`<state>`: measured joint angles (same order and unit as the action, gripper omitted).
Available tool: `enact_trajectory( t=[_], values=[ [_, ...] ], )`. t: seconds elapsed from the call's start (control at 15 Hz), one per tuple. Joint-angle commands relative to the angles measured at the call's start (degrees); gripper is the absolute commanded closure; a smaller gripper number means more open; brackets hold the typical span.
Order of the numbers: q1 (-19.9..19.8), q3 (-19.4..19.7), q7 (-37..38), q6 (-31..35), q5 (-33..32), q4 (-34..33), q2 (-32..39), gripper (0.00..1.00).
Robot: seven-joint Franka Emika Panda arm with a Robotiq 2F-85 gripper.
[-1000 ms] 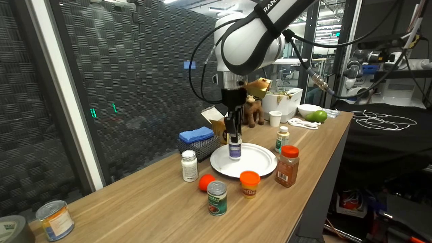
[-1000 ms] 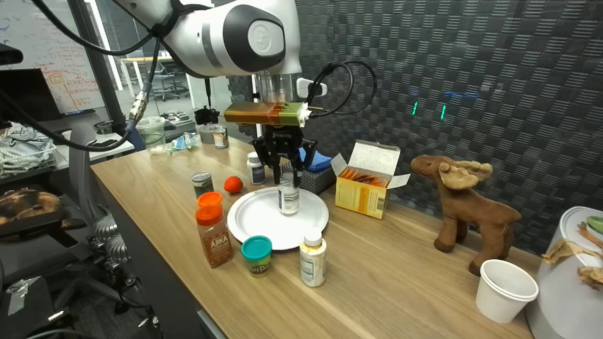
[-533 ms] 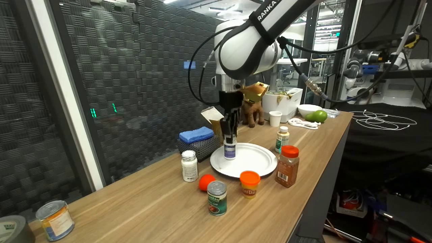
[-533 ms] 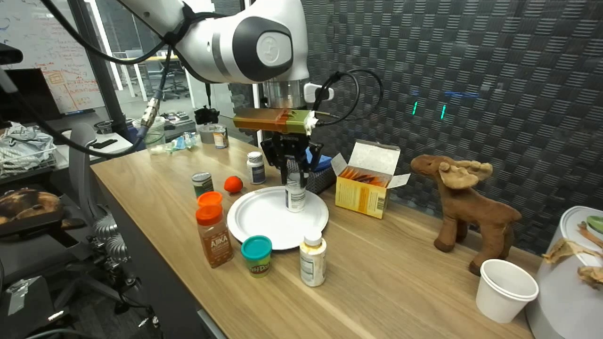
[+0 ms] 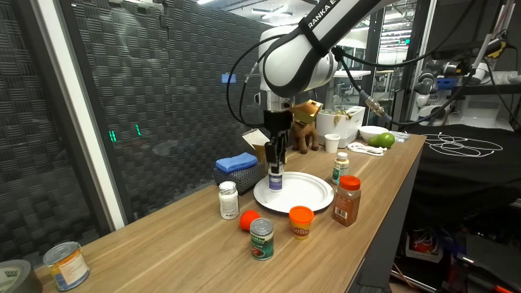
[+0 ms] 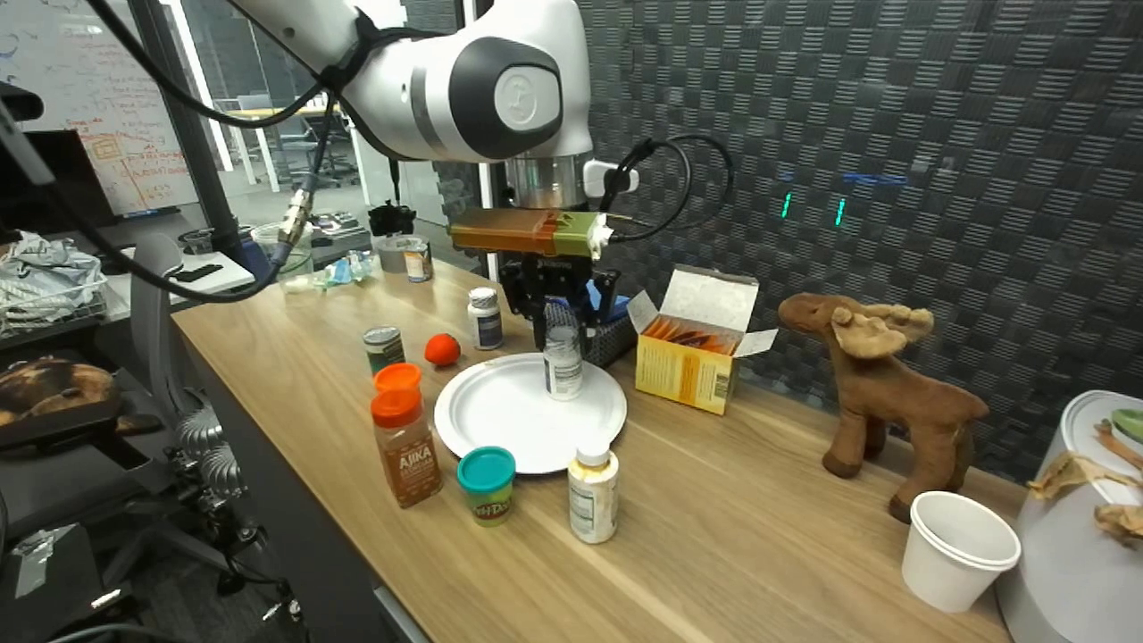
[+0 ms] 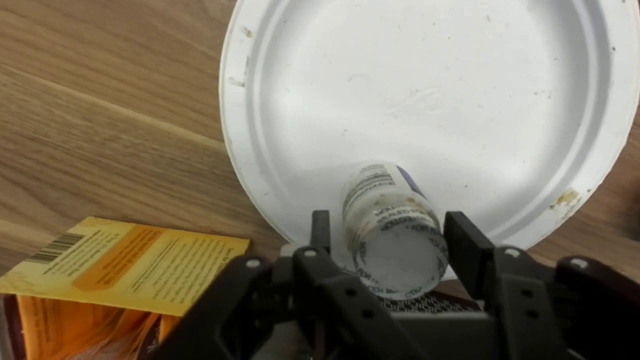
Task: Put the bottles on the tray
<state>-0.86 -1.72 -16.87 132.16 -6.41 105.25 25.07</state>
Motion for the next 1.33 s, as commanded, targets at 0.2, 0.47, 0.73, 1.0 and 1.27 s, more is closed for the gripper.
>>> enact_trajectory(
  t=[0.2, 0.47, 0.73, 1.0, 1.27],
  values=[
    [-0.8, 0.3, -0.5, 0.6, -0.2, 4.0, -7.4, 0.00],
    [-3.1, 3.1, 2.6, 0.5, 0.4, 8.5, -15.0, 0.00],
    [-5.1, 7.2, 6.1, -2.9, -1.8, 11.0, -18.0, 0.00],
    [-6.7, 9.0, 6.2, -7.3, -1.6, 12.1, -16.5, 0.00],
    [-7.4, 8.8, 4.1, -10.8, 0.2, 12.3, -13.9, 0.00]
  ],
)
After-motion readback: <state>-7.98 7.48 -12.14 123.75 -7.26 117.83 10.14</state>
